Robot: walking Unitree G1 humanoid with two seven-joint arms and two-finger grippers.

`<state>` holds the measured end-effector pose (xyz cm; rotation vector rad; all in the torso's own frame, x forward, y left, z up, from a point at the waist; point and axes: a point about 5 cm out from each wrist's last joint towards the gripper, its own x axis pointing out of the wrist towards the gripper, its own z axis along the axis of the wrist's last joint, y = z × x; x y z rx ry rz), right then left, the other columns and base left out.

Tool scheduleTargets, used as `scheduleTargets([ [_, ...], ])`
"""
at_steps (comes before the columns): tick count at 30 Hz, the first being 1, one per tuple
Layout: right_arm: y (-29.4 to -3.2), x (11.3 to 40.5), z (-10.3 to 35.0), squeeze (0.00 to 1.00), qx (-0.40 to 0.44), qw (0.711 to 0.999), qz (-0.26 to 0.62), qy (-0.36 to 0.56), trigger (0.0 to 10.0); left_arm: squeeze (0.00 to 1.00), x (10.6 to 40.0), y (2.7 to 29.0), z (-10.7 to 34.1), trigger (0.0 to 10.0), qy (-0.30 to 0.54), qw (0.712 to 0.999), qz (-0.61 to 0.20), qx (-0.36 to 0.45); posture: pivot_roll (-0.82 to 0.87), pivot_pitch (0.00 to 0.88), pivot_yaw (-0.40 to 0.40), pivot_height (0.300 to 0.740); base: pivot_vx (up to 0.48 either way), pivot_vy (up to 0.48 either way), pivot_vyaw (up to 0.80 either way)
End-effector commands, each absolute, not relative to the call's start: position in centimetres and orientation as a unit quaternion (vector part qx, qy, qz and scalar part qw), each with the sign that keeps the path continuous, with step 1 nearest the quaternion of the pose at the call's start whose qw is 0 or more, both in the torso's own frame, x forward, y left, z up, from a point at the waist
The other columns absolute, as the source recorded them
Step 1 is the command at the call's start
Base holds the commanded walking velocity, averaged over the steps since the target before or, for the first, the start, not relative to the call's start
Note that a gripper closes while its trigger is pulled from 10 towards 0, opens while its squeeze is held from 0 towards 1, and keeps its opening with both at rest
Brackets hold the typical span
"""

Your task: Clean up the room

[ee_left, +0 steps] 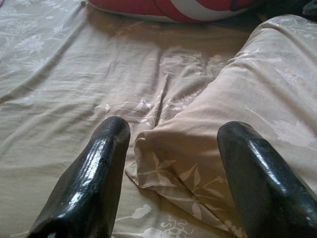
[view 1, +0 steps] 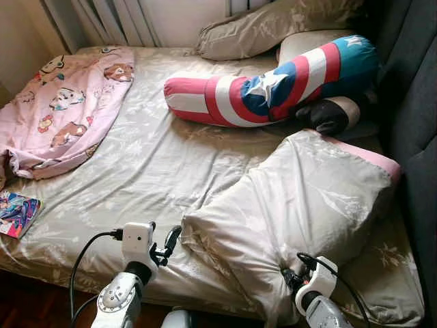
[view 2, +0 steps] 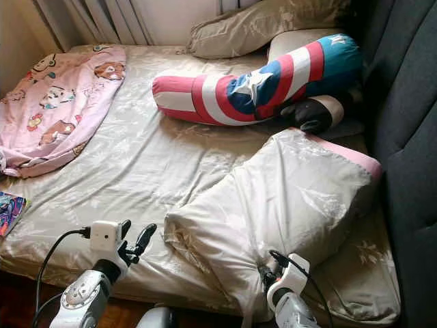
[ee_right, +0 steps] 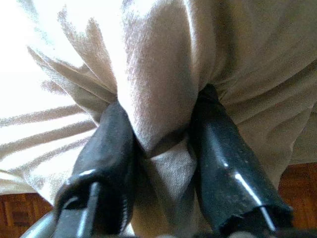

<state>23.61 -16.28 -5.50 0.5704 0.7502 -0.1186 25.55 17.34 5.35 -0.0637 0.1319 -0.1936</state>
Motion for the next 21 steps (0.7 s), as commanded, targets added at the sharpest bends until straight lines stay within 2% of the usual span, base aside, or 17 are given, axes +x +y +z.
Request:
scheduleTargets([
  [1, -15.4, 22.8, -6.1, 0.00, 0.274, 0.879, -0.052, 0.387, 0.0, 0.00, 25.4, 17.4, 4.9, 10.0, 0.075, 0.992, -0.093, -0.028, 0.09, 0.097, 0.073, 0.668, 0.000, 0.000, 0.00],
  [5, -16.1, 22.8, -6.2, 0.00, 0.267, 0.879, -0.072, 0.389, 0.0, 0.00, 25.7, 17.2, 4.8, 10.0, 0.073, 0.992, -0.094, -0.031, 0.08, 0.082, 0.070, 0.668, 0.000, 0.000, 0.00],
  [10, -18.6, 22.9, -5.9, 0.00, 0.246, 0.884, -0.124, 0.377, 0.0, 0.00, 26.1, 16.7, 4.8, 10.0, 0.072, 0.992, -0.097, -0.034, 0.06, 0.058, 0.068, 0.668, 0.000, 0.000, 0.00],
  [11, -20.7, 22.9, -5.5, 0.00, 0.233, 0.887, -0.163, 0.363, 0.0, 0.00, 26.2, 16.6, 4.7, 10.0, 0.073, 0.992, -0.098, -0.035, 0.04, 0.050, 0.068, 0.668, 0.000, 0.000, 0.00],
  [14, -22.4, 22.9, -5.2, 0.00, 0.219, 0.889, -0.193, 0.352, 0.0, 0.00, 26.3, 16.5, 4.6, 10.0, 0.073, 0.992, -0.099, -0.035, 0.04, 0.047, 0.066, 0.668, 0.000, 0.000, 0.00],
  [16, -25.2, 22.8, -4.4, 0.00, 0.196, 0.892, -0.237, 0.332, 0.0, 0.00, 26.6, 16.3, 4.6, 10.0, 0.074, 0.992, -0.099, -0.035, 0.03, 0.046, 0.062, 0.668, 0.000, 0.000, 0.00],
  [17, -27.8, 22.8, -3.3, 0.00, 0.158, 0.899, -0.270, 0.308, 0.0, 0.00, 26.8, 16.2, 4.6, 10.0, 0.073, 0.992, -0.099, -0.036, 0.02, 0.049, 0.060, 0.668, 0.000, 0.000, 0.00],
  [19, -28.7, 22.9, -2.7, 0.00, 0.144, 0.901, -0.281, 0.297, 0.0, 0.00, 27.0, 16.2, 4.5, 10.0, 0.073, 0.992, -0.099, -0.037, 0.02, 0.050, 0.061, 0.668, 0.000, 0.000, 0.00],
  [21, -30.8, 22.8, -1.6, 0.00, 0.127, 0.900, -0.312, 0.275, 0.0, 0.00, 27.0, 16.3, 4.5, 10.0, 0.072, 0.992, -0.097, -0.038, 0.00, 0.052, 0.060, 0.668, 0.000, 0.000, 0.00],
])
